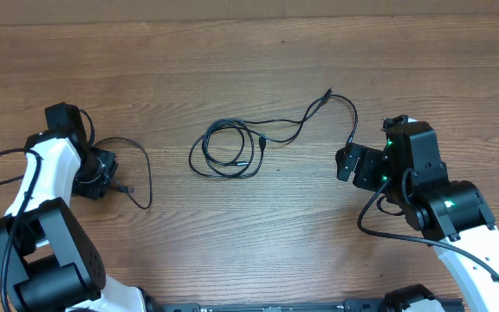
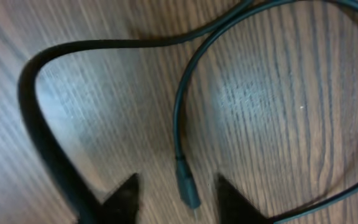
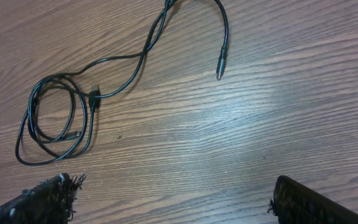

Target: Untangle cables

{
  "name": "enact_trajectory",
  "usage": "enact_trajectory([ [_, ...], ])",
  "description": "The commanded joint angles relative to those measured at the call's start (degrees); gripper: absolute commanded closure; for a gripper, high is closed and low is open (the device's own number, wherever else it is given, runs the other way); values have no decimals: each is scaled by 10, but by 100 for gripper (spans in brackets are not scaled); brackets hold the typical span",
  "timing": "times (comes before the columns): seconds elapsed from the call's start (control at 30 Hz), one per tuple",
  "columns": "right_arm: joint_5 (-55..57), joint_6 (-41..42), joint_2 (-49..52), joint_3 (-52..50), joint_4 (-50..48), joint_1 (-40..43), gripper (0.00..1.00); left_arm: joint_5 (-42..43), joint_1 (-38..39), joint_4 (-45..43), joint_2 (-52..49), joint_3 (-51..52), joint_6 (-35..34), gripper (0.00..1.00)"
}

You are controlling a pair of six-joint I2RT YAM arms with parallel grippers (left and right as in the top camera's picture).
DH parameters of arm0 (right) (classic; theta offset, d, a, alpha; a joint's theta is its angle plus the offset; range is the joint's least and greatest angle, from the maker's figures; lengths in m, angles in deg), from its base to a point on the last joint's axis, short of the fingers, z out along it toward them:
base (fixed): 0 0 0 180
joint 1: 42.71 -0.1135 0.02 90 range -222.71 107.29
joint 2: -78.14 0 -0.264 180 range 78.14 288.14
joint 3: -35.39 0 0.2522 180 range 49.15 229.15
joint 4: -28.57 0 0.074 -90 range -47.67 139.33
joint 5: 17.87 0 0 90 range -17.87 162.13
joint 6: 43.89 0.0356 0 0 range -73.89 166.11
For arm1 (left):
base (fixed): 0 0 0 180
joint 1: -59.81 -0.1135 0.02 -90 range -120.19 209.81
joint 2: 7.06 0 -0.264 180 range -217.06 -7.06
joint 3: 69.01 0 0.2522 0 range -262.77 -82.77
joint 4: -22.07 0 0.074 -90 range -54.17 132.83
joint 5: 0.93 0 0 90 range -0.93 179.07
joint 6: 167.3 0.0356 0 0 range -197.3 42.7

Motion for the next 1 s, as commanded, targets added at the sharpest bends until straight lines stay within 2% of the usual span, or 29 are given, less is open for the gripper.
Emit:
enact_trajectory([
  [0.0,-1,-2,0,5,0,3,0,1,3,-12,1,14,-1,44],
  [0.07,-1,-2,0,5,0,3,0,2,2,-21,1,12,5,37],
  [0.1,-1,-2,0,5,0,3,0,2,-1,-27,2,8,20,28],
  [0.17,-1,-1,0,5,0,3,0,14,-8,-24,2,-16,52,3],
  [0.2,-1,-2,0,5,0,3,0,32,-24,9,2,-76,90,0],
  [0.4,-1,-2,0,5,0,3,0,42,-74,196,2,-350,99,0],
  [0.57,-1,-2,0,5,0,3,0,104,-74,289,2,-517,147,0],
  [0.67,-1,-2,0,5,0,3,0,119,-62,336,2,-555,153,0],
  [0.73,-1,-2,0,5,0,3,0,155,-55,353,2,-553,154,0],
  [0.87,-1,-2,0,5,0,3,0,156,-45,402,2,-540,166,0],
  [0.97,-1,-2,0,5,0,3,0,155,-45,440,2,-537,133,1],
])
